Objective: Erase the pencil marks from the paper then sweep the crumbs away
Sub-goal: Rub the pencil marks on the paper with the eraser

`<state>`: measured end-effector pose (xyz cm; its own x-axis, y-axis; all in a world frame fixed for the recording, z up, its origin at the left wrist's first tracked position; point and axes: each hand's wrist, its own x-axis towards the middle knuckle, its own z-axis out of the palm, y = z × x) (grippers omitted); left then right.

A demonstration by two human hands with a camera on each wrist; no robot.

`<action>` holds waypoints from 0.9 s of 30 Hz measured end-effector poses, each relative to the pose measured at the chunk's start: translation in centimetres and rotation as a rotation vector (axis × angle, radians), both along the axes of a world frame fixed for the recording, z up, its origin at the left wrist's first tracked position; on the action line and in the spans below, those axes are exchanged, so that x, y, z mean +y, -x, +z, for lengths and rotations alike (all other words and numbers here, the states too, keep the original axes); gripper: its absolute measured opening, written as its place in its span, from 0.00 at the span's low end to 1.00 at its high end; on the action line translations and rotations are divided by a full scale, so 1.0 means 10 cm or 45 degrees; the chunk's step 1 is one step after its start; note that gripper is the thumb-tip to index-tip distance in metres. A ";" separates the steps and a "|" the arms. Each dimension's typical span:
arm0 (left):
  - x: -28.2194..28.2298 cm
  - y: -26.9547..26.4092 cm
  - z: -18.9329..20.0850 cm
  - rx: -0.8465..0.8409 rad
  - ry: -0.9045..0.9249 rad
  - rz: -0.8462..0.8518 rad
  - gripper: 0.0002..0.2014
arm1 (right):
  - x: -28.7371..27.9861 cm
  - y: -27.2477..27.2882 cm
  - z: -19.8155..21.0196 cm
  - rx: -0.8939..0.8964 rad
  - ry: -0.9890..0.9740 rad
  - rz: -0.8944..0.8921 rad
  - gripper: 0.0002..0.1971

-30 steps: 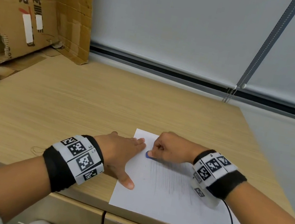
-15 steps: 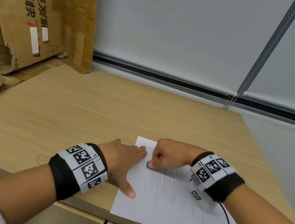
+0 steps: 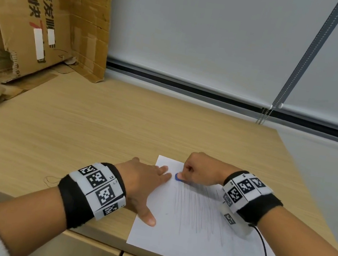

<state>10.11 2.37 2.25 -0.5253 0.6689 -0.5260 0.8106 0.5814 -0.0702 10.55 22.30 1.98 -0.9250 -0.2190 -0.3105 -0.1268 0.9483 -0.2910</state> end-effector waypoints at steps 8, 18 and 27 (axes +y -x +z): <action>0.01 -0.03 0.03 0.037 0.028 -0.015 0.58 | -0.01 0.04 0.05 -0.140 -0.064 0.034 0.22; 0.04 -0.02 0.06 0.053 0.049 -0.027 0.60 | 0.04 0.12 0.02 -0.108 -0.085 0.006 0.23; 0.09 -0.01 0.07 0.050 0.094 -0.027 0.61 | 0.02 0.12 0.05 -0.068 -0.114 -0.020 0.24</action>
